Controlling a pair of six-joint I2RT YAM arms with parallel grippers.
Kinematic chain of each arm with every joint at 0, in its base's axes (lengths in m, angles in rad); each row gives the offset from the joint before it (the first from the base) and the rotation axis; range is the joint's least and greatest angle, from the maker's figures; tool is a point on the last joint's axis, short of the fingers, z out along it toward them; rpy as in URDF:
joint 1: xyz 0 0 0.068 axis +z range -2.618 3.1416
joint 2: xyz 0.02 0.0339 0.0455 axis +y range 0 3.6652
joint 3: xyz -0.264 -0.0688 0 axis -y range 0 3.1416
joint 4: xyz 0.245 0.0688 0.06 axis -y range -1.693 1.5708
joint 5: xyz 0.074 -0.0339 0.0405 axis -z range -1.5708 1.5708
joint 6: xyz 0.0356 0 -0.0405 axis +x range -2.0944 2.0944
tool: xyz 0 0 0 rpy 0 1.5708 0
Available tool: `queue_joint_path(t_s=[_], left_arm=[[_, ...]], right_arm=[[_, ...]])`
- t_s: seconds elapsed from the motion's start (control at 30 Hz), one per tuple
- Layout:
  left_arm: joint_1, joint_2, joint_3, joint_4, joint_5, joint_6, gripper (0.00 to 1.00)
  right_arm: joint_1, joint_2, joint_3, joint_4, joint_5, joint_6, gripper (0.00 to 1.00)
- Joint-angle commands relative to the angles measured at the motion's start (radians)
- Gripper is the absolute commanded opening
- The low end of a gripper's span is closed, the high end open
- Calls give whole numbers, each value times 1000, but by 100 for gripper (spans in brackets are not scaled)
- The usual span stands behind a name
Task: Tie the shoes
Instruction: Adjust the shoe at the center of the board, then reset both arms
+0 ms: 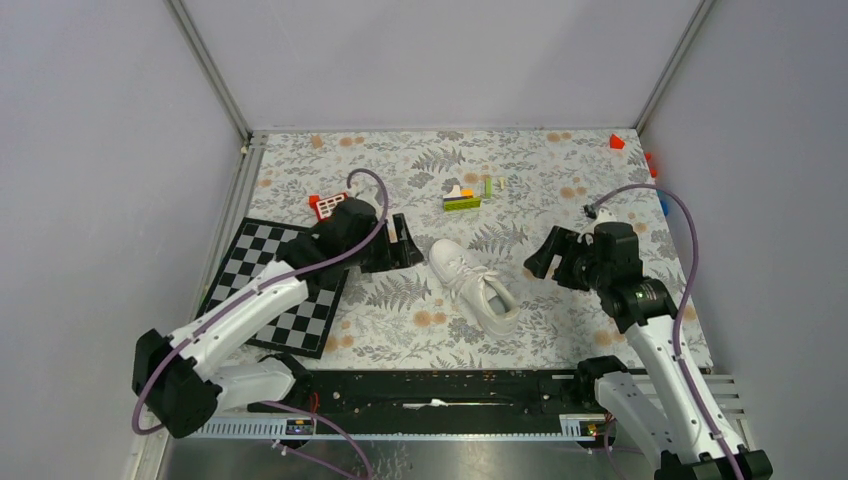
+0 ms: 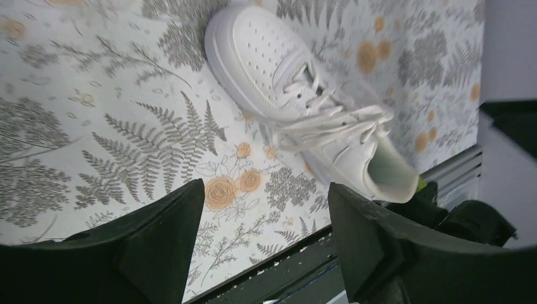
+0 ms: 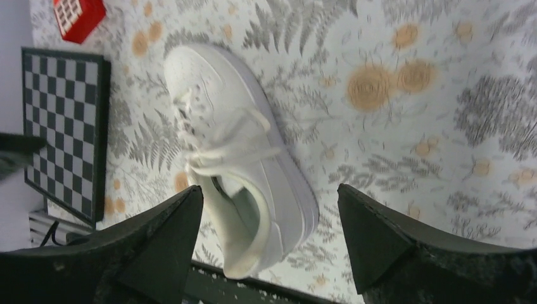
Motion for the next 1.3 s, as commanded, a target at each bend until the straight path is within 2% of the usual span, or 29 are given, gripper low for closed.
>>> queue_joint_path(t_s=[0.0,0.13,0.27,0.33,0.37,0.5,0.57,0.67,0.87,0.97,1.1,1.27], left_arm=[[29,-88,70,-41,-80,34,77],[34,-105,64,-51,-89,37,77],[36,-97,42,-45,-82,24,76],[36,-97,30,-43,-81,18,76],[36,-97,24,-41,-81,17,76],[37,-102,12,-37,-84,16,76],[39,-102,14,-39,-84,13,76],[40,-108,24,-48,-86,12,76],[43,-130,42,-69,-128,23,77],[48,-136,53,-80,-160,29,78],[57,-158,100,-108,-209,43,85],[71,-170,225,-208,-266,110,86]], right_arm=[[15,-77,-69,-160,-56,49,85],[25,-139,-215,-124,-154,150,80],[67,-143,-344,-13,-197,253,63],[137,-125,-381,59,-192,305,49],[201,-115,-395,108,-187,342,45],[419,3,-390,349,-150,470,43],[473,102,-345,432,-165,498,46],[488,177,-264,432,-133,476,55],[485,131,-34,135,110,290,71],[485,93,63,-5,268,185,80],[486,12,161,-156,562,95,98],[486,-65,304,-285,818,-47,100]])
